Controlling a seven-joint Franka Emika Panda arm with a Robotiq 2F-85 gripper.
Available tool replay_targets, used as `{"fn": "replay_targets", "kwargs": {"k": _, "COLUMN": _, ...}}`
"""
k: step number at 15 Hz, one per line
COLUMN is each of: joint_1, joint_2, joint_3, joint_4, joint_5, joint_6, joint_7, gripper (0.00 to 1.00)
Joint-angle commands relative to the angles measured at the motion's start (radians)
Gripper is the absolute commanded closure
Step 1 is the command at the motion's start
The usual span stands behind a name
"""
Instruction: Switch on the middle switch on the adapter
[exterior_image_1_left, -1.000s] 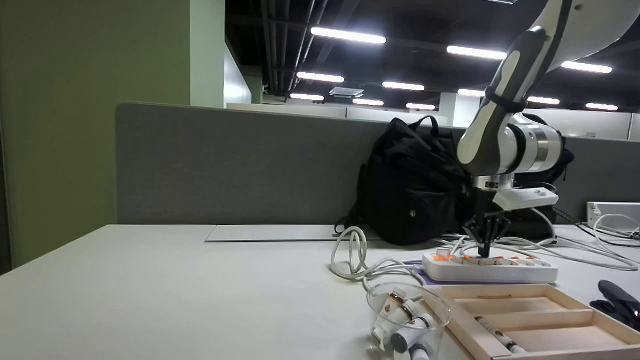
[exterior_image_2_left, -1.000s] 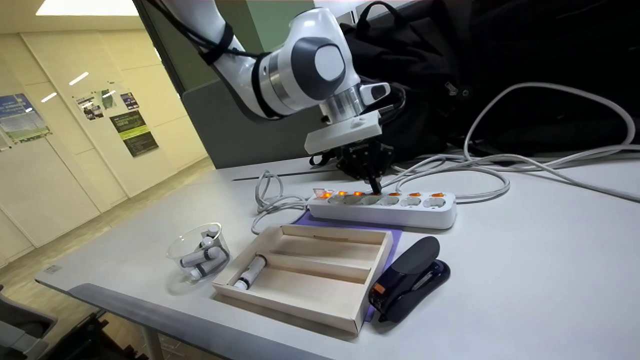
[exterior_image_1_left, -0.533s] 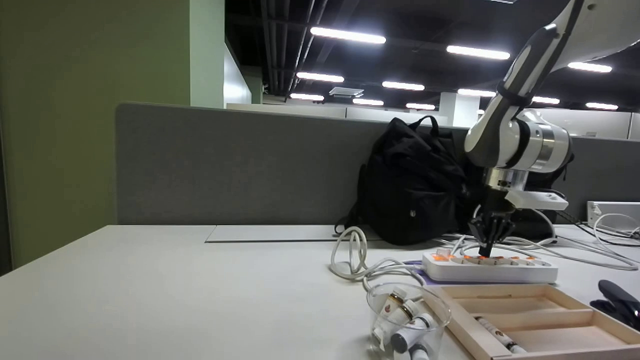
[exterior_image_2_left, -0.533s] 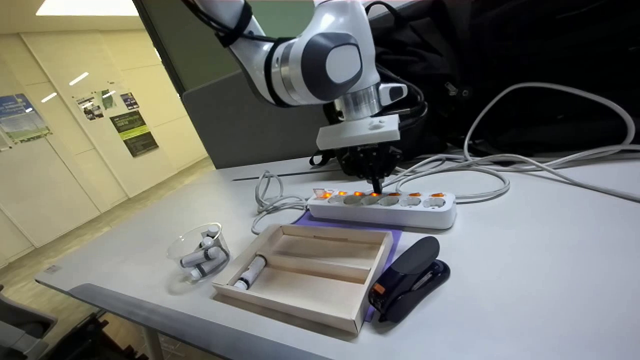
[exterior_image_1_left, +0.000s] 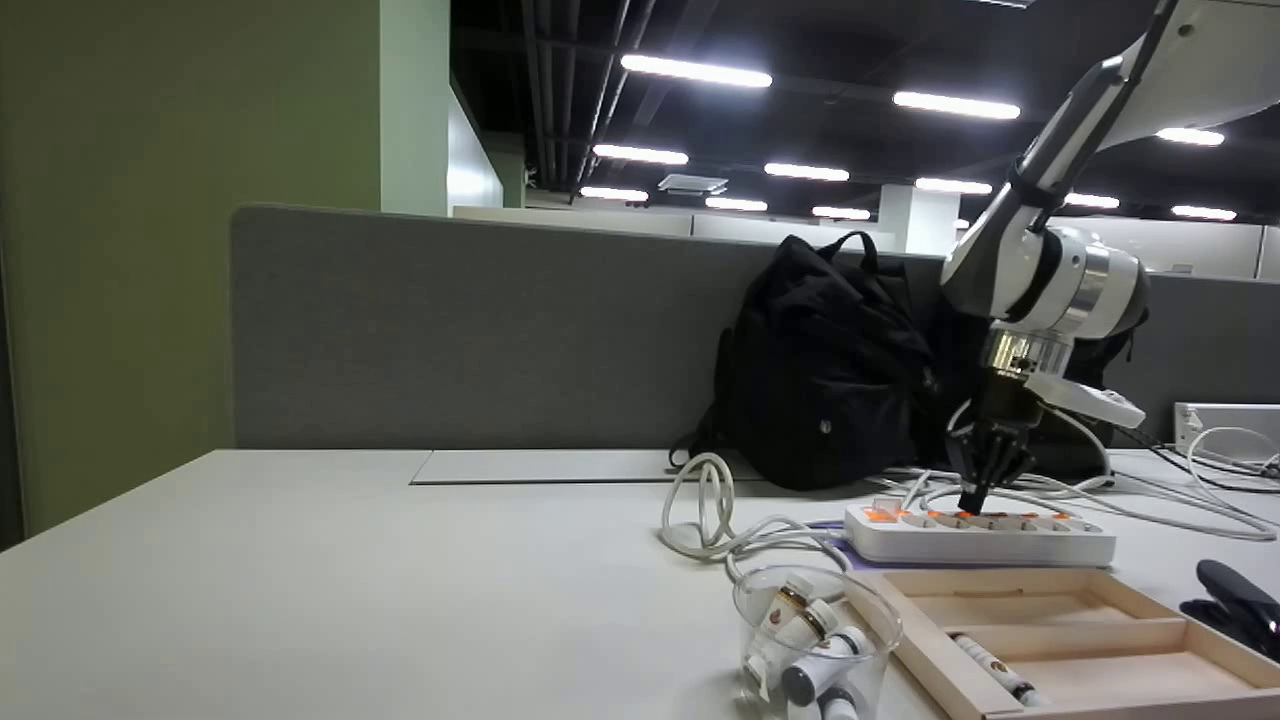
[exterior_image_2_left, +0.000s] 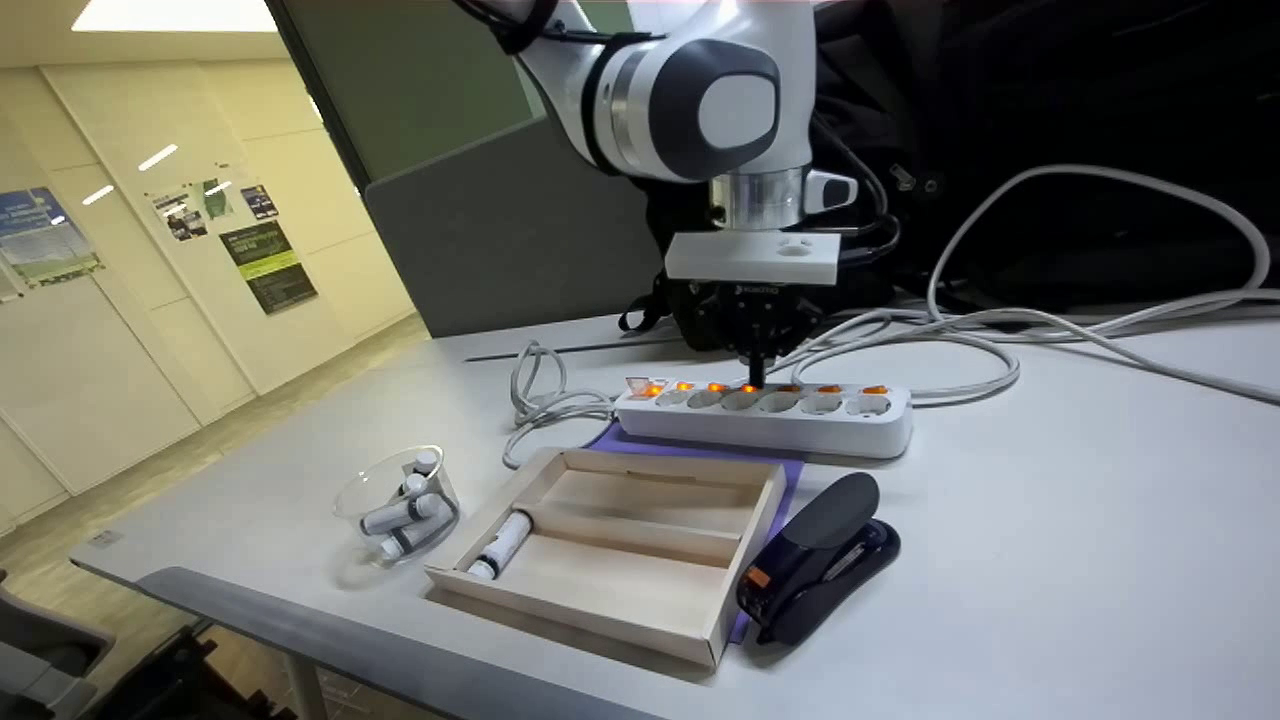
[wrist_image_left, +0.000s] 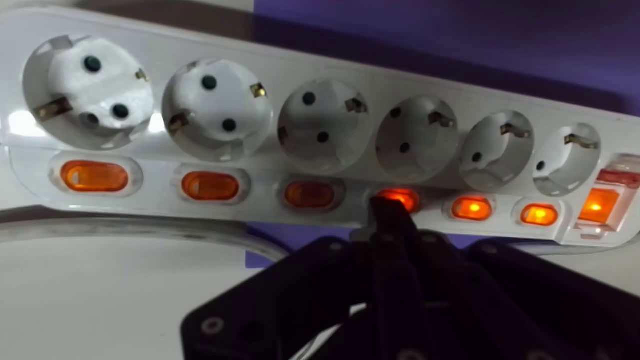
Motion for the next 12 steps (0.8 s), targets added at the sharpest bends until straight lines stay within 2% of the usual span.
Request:
{"fn": "replay_targets", "kwargs": {"k": 1, "joint_1": -0.048, "joint_2": 0.086, "joint_3": 0.021, "joint_4": 0.099, "joint_5": 0.084, "joint_6": -0.151, "joint_7": -0.092, "gripper": 1.0}}
{"fn": "replay_targets", "kwargs": {"k": 4, "joint_1": -0.049, "joint_2": 0.116, "joint_3": -0.008, "joint_4": 0.161, "joint_5": 0.138, "joint_6": -0.243, "joint_7": -0.128, "gripper": 1.0}}
{"fn": "replay_targets", "kwargs": {"k": 7, "joint_1": -0.035, "joint_2": 0.128, "joint_3": -0.035, "joint_4": 0.197, "joint_5": 0.159, "joint_6": -0.283, "joint_7": -0.132, "gripper": 1.0}}
{"fn": "replay_targets", "kwargs": {"k": 12, "joint_1": 0.009, "joint_2": 0.07, "joint_3": -0.07, "joint_4": 0.184, "joint_5": 0.153, "joint_6": -0.24, "joint_7": -0.096, "gripper": 1.0}}
